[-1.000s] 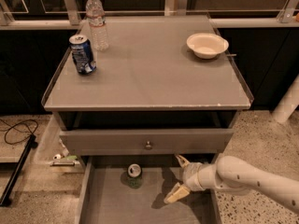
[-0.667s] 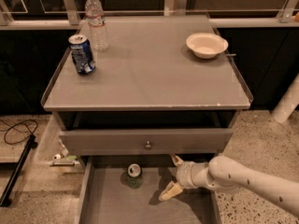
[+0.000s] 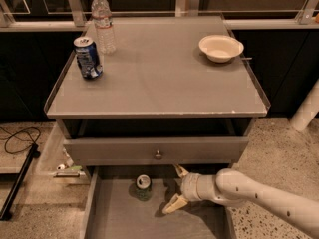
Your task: Pick green can from middle drawer and place on counter
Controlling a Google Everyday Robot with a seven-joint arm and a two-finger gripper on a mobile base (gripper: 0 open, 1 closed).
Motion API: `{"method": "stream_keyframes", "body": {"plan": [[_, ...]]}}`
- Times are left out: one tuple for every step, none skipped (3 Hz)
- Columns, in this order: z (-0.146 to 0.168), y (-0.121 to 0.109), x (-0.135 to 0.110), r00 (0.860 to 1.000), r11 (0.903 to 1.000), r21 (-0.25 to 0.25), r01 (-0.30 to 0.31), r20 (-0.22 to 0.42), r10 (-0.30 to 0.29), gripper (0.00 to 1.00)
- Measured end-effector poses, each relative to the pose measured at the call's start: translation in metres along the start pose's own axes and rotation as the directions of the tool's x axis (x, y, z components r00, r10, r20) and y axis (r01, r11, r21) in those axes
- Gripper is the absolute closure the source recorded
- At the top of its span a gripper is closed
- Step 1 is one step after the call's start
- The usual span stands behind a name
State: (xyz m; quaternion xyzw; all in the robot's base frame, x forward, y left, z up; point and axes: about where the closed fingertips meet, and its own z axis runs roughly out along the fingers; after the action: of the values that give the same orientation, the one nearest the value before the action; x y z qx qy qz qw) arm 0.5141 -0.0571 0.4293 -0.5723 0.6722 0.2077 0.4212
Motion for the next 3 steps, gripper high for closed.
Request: {"method": "stream_keyframes", "body": {"plan": [[0.006, 0.011, 0.000, 0.999, 0.9993, -0.035, -0.011, 0.044, 0.013, 0.00], [0.016, 0.023, 0.000, 0.996, 0.9956, -0.088, -0.035, 0.082, 0.042, 0.00], [0.025, 0.026, -0.001, 0.996, 0.9949, -0.097, -0.027, 0.080, 0.034, 0.00]]}}
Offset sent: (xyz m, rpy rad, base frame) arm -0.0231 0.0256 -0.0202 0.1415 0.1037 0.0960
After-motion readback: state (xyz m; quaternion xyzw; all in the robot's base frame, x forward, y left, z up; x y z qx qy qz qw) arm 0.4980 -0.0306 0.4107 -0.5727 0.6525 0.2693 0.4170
